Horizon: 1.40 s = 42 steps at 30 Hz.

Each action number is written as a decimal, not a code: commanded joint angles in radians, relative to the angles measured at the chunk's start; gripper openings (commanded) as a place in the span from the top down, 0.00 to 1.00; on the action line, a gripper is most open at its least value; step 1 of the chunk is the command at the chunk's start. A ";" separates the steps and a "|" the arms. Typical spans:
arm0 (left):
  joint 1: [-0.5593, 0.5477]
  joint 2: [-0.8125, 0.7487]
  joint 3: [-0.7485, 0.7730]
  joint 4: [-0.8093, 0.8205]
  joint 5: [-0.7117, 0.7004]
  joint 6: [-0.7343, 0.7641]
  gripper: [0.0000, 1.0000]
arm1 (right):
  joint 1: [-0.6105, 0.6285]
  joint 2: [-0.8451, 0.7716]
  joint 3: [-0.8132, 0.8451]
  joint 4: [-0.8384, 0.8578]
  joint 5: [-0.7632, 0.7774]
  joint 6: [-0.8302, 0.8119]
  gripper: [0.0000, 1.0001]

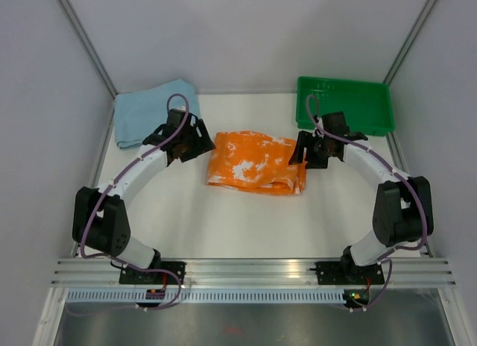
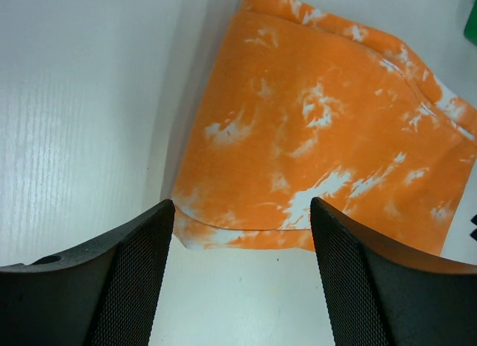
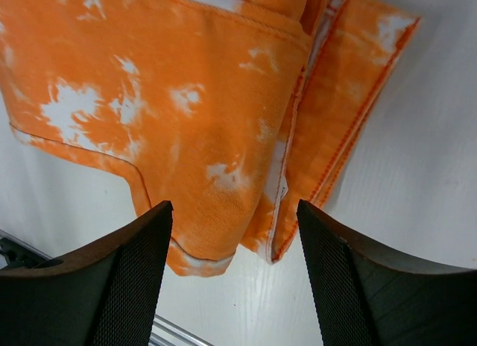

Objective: Fold and stack the trousers
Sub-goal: Fold the trousers

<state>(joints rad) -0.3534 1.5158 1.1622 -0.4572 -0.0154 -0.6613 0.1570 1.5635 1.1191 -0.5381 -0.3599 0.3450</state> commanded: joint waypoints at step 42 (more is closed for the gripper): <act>0.131 0.078 0.112 -0.012 0.276 0.209 0.23 | 0.136 0.052 0.244 -0.385 0.365 -0.011 0.46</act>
<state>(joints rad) -0.2245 1.5974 1.1809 -0.4644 0.2314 -0.5125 0.2970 1.6535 1.1721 -0.8124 -0.0273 0.3641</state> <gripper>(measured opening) 0.773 0.543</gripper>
